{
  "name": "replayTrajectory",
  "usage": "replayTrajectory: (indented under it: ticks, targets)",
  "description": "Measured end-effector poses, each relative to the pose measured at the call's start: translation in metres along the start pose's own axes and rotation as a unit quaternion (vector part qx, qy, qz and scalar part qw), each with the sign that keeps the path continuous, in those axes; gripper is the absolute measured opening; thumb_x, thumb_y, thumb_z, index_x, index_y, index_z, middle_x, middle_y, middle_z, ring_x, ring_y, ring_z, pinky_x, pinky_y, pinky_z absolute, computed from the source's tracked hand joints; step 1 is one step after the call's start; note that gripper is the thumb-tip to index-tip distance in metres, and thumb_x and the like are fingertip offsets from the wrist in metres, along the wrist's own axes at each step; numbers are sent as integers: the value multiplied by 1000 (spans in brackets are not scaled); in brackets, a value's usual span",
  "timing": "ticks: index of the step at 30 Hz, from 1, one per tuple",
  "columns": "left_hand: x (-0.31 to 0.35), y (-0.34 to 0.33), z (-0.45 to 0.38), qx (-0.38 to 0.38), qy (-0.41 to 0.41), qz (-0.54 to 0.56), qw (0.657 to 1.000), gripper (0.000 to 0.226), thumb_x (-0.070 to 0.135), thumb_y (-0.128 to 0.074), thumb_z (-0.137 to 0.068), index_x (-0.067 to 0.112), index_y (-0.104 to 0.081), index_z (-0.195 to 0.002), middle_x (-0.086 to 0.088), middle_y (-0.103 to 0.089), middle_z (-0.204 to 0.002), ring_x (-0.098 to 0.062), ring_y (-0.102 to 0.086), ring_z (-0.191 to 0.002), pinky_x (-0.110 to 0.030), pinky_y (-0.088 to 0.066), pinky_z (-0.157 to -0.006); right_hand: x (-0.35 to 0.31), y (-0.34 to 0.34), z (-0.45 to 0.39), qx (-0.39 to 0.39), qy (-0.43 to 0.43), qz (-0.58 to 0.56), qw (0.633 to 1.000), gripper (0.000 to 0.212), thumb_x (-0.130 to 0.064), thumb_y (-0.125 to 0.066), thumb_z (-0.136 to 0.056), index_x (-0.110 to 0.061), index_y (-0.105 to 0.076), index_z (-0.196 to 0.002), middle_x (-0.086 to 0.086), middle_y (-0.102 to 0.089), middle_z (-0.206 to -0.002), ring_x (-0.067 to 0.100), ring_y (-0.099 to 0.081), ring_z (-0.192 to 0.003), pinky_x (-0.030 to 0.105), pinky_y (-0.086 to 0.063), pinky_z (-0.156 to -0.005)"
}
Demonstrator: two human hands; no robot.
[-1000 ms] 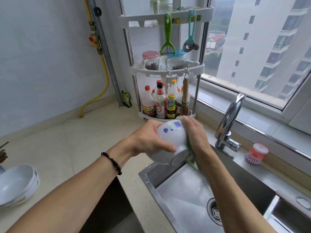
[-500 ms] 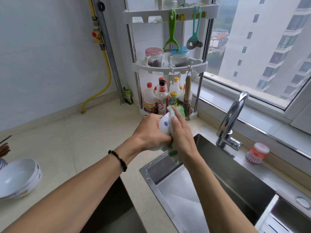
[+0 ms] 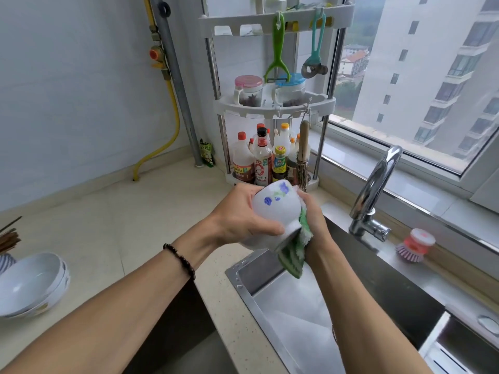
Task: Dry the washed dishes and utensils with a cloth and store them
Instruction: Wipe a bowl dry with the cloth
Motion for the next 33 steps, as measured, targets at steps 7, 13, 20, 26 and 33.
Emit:
replayTrajectory:
  ticks: [7, 13, 20, 26, 33]
  targets:
    - [-13, -14, 3, -135, 106, -17, 985, 46, 26, -90, -60, 6, -74, -98, -9, -77, -94, -24, -73, -87, -38, -59, -73, -28, 5, 6, 15, 151, 234, 960, 30, -29, -59, -86, -17, -50, -60, 2, -49, -56, 18, -47, -54, 32, -35, -55]
    - [-22, -17, -3, -34, 94, -83, 992, 29, 10, -90, -64, 8, -74, -89, -6, -75, -83, -19, -71, -73, -35, -59, -67, -35, -29, 29, -38, 270, 337, 901, 30, -32, -47, -103, -5, -60, -98, 8, -58, -92, 15, -55, -73, 23, -46, -57]
    - [-9, -13, 0, 9, 46, -84, 995, 29, 10, -89, -66, 12, -76, -92, -3, -74, -85, -18, -72, -74, -26, -56, -59, -17, -10, 20, -5, 151, 141, 978, 39, -41, -40, -102, -32, -75, -86, 8, -70, -95, 23, -69, -80, 31, -54, -63]
    - [-4, -7, -5, 59, 23, -187, 980, 23, 17, -86, -65, 17, -74, -85, 0, -71, -80, -18, -70, -72, -38, -61, -63, -18, -29, 19, -7, 262, 220, 939, 36, -51, -37, -95, -48, -60, -123, 4, -57, -133, 19, -61, -115, 40, -55, -93]
    - [-21, -1, -3, 103, 63, -165, 979, 21, 20, -83, -61, 15, -71, -77, -3, -72, -75, -23, -70, -68, -43, -60, -60, -17, -42, 16, -44, 284, 325, 901, 42, -42, -35, -103, -35, -55, -139, -5, -46, -148, 11, -48, -132, 32, -41, -110]
Point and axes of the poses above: each hand's wrist, its own z-axis away from the middle knuckle, its own y-axis out of the back of the hand, x = y × z, the point moved 8 cm from there along -z, towards the middle knuckle
